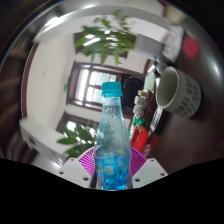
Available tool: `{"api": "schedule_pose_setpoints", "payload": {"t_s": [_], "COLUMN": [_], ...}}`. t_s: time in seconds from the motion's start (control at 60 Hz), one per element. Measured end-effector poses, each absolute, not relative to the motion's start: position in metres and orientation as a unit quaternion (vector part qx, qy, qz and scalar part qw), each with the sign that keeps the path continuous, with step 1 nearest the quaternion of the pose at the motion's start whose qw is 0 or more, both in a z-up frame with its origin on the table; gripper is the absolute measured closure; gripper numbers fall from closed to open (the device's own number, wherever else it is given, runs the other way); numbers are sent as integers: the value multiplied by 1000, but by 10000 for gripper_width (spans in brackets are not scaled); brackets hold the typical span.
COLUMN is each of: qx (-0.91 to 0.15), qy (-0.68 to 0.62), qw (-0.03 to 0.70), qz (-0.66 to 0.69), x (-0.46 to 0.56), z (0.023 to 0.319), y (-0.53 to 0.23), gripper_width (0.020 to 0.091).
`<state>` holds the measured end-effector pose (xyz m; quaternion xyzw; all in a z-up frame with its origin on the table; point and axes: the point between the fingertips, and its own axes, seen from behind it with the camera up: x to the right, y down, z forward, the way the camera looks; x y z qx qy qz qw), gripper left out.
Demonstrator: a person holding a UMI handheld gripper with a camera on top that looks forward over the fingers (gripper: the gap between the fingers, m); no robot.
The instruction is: Pour water
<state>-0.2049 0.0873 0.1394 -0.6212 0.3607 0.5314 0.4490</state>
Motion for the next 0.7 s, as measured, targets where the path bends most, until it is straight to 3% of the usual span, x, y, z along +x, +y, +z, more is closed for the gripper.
{"api": "schedule_pose_setpoints", "payload": {"t_s": [0.25, 0.417, 0.7], "qx": [-419, -339, -374], "qy": [540, 596, 577], "qw": [332, 277, 294], "qz": [650, 673, 664], "x": [-159, -148, -159], "z": [159, 149, 150], "y": [128, 140, 142], "gripper_width": [698, 693, 689]}}
